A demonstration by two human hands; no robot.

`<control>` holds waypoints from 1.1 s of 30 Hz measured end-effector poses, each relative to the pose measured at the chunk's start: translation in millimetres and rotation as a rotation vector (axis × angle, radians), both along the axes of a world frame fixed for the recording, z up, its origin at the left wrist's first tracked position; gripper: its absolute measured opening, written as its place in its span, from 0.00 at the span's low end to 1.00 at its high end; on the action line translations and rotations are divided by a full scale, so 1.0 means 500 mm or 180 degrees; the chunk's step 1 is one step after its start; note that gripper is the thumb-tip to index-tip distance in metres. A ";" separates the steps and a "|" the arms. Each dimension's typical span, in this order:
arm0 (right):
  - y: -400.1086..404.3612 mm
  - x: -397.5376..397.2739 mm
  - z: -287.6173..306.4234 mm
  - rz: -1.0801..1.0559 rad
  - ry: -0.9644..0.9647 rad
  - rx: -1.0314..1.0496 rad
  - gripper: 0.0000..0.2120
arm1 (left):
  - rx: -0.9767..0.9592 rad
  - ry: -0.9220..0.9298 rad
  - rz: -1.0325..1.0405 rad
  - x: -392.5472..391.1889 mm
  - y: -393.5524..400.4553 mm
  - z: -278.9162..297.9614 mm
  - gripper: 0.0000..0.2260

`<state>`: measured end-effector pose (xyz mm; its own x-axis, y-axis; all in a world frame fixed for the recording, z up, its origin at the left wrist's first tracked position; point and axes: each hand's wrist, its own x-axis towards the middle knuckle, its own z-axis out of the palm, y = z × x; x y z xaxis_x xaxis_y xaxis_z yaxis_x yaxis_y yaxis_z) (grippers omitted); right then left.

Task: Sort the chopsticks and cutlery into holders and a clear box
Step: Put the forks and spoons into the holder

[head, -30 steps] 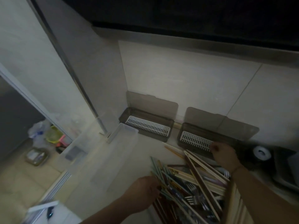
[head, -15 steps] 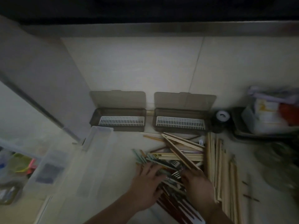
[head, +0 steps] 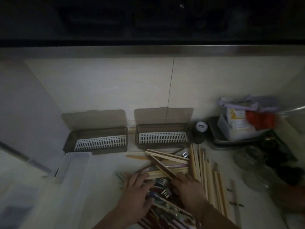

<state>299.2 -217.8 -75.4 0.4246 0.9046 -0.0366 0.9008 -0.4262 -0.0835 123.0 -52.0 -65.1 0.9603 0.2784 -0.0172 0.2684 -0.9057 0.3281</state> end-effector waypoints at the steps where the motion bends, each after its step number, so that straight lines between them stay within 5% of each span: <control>1: -0.001 0.004 -0.003 0.0055 -0.0002 0.0051 0.10 | 0.0060 -0.0063 0.0007 0.012 0.011 0.005 0.22; 8: 0.003 0.045 -0.011 0.0515 -0.0096 0.0375 0.09 | 0.0069 0.0105 0.0375 0.122 0.090 0.055 0.29; 18: 0.029 0.028 0.026 0.0556 0.0797 0.1400 0.04 | 0.0204 0.0869 0.0514 0.178 0.159 0.049 0.35; 22: 0.058 0.020 0.101 -0.0493 0.2341 0.2315 0.10 | 0.0111 0.0763 0.0520 0.175 0.164 0.043 0.35; 24: 0.100 0.057 0.131 -0.0840 0.2185 0.2421 0.07 | 0.0145 0.0773 0.0526 0.175 0.165 0.044 0.34; 26: 0.147 0.123 0.146 -0.0876 0.1316 0.1930 0.08 | 0.0191 0.0793 0.0524 0.178 0.164 0.048 0.34; 29: 0.205 0.218 0.130 -0.0573 0.0432 0.0324 0.17 | 0.0126 0.0814 0.0553 0.184 0.166 0.059 0.33; 33: 0.266 0.261 0.088 -0.0445 0.0693 -0.0452 0.23 | 0.0076 0.0816 0.0534 0.182 0.169 0.059 0.32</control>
<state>429.9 -84.7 -31.3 0.5130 0.8172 -0.2625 0.7999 -0.5661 -0.1992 213.9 32.6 -35.4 0.8661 0.4359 -0.2447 0.4862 -0.8484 0.2096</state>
